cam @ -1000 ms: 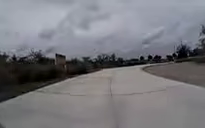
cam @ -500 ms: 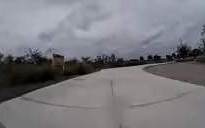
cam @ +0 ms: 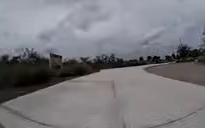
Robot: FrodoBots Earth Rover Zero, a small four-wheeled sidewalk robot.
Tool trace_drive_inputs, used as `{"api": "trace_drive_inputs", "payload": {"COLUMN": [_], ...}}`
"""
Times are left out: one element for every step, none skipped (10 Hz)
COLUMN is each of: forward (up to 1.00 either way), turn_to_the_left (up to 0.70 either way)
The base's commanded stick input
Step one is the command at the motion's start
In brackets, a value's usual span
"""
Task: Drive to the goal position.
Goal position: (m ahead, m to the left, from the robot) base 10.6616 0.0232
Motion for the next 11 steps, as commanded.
{"api": "trace_drive_inputs", "payload": {"forward": [0.85,0.85,0.85,0.85,0.85,0.85,0.85,0.85,0.85,0.85,0.85], "turn_to_the_left": [0.00,0.00,0.00,0.00,-0.04,-0.34,-0.34,-0.31,-0.13,0.00,0.00]}}
